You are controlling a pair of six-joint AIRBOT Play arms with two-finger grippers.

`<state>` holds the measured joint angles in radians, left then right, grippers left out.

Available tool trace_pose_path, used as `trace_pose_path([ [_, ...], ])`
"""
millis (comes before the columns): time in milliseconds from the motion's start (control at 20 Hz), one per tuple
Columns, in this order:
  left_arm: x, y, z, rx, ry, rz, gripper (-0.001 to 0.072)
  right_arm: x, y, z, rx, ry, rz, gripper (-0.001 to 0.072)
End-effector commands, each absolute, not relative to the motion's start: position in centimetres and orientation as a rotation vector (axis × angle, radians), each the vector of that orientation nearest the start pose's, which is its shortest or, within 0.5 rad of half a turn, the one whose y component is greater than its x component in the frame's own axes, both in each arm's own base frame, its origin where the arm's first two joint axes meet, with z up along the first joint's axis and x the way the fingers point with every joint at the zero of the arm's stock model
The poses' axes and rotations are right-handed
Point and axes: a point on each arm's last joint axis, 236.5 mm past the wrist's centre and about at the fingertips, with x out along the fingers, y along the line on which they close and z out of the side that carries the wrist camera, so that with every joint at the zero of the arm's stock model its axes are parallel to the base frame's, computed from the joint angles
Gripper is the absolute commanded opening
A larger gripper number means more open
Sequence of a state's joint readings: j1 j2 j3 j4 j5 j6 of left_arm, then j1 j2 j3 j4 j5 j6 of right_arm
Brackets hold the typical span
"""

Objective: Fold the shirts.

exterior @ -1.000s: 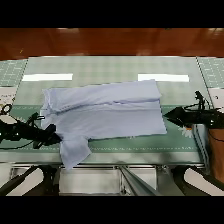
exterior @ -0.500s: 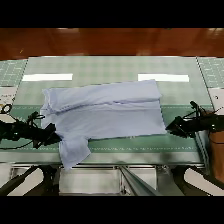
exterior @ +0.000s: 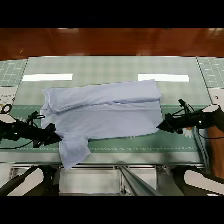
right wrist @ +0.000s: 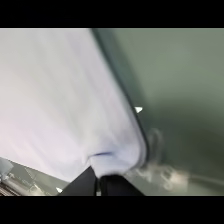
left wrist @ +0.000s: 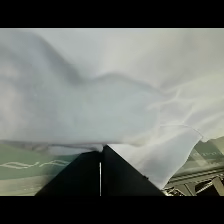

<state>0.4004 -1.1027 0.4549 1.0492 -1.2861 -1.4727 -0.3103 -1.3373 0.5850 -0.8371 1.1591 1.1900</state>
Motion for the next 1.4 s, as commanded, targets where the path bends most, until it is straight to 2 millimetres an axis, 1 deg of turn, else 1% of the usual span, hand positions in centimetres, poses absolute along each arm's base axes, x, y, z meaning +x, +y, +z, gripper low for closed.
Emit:
trace_pose_path([
  [0, 18.8, -4.1, -9.5, -0.844, 1.678, -0.035, 0.0015, 25.0, 8.7, -10.1, 0.751, 1.577, 0.409, 0.0032],
  [50, 19.7, -3.6, -9.0, -0.836, 1.651, -0.037, 0.0015, 25.2, 8.5, -9.7, 0.732, 1.579, 0.421, 0.0032],
  [150, 22.2, -2.3, -7.4, -0.811, 1.58, -0.033, 0.0015, 26.9, 8.2, -8.5, 0.71, 1.54, 0.435, 0.0031],
  [250, 25.2, -1.9, -5.8, -0.809, 1.48, -0.053, 0.0015, 30.0, 7.3, -7.5, 0.705, 1.456, 0.395, 0.0031],
  [350, 29.0, -2.0, -4.4, -0.859, 1.359, -0.086, 0.0015, 33.4, 7.3, -5.6, 0.743, 1.367, 0.401, 0.0031],
  [400, 30.5, -1.9, -3.9, -0.886, 1.315, -0.084, 0.0015, 35.0, 7.2, -4.7, 0.753, 1.324, 0.404, 0.0031],
  [500, 32.9, -1.5, -3.6, -0.901, 1.268, -0.081, 0.0015, 37.7, 6.5, -3.4, 0.735, 1.264, 0.405, 0.0031],
  [600, 35.3, -0.7, -3.7, -0.883, 1.239, -0.07, 0.0015, 40.0, 6.8, -2.3, 0.752, 1.217, 0.432, 0.0031],
  [700, 38.4, -0.3, -3.4, -0.893, 1.181, -0.059, 0.0015, 41.9, 7.2, -2.5, 0.72, 1.207, 0.44, 0.0031],
  [800, 41.6, -0.6, -2.5, -0.907, 1.121, -0.076, 0.0015, 44.0, 8.1, -2.7, 0.696, 1.192, 0.45, 0.0031],
  [950, 44.3, -0.6, -2.3, -0.903, 1.123, -0.096, 0.0015, 47.0, 8.6, -3.4, 0.695, 1.17, 0.43, 0.0031],
  [1150, 46.7, -0.5, -3.4, -0.898, 1.137, -0.109, 0.0015, 49.0, 8.3, -4.3, 0.705, 1.169, 0.422, 0.0031],
  [1350, 47.8, -0.5, -4.9, -0.9, 1.159, -0.112, 0.0015, 50.1, 8.1, -5.5, 0.716, 1.173, 0.408, 0.0031],
])
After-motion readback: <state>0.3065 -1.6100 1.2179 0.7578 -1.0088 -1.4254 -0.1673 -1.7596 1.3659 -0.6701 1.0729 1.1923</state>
